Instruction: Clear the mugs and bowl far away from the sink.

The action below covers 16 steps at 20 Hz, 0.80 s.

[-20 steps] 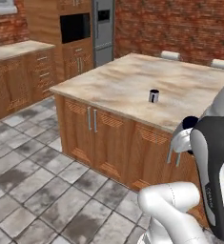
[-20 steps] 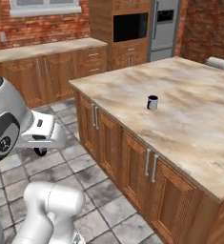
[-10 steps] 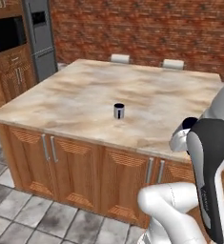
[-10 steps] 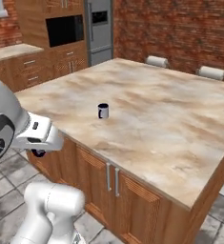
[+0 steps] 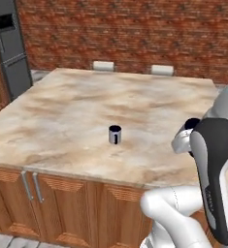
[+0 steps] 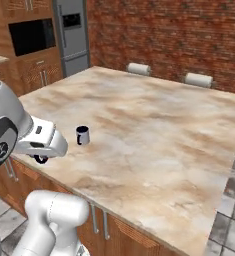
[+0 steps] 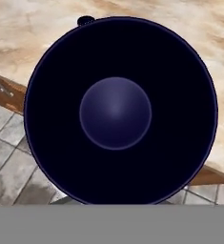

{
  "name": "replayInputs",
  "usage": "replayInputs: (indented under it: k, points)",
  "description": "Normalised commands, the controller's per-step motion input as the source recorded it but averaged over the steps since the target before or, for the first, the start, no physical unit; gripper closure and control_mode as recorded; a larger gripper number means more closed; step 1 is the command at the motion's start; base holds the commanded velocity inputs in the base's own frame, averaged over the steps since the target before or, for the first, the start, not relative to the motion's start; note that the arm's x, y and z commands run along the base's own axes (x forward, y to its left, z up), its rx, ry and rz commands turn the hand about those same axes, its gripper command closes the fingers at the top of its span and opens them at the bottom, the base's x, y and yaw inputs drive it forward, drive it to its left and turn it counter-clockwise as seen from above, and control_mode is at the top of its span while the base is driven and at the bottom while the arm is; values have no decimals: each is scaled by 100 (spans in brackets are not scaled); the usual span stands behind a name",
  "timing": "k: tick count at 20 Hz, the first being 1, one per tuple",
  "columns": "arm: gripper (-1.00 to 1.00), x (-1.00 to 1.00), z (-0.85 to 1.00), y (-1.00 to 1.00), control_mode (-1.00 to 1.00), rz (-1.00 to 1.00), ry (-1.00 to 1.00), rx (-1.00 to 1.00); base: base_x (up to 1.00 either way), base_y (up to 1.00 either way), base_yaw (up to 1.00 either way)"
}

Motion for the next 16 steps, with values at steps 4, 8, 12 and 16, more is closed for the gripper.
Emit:
replayInputs:
  k: [4, 8, 12, 16]
  points:
    - [100, 0, 0, 0, 100, 0, 0, 0, 100, 8, -60]
    - [100, 0, 0, 0, 100, 0, 0, 0, 99, 0, -59]
    - [100, 0, 0, 0, 100, 0, 0, 0, 84, 3, -45]
    - [100, 16, -10, 0, -100, -1, 2, 0, 39, 3, -8]
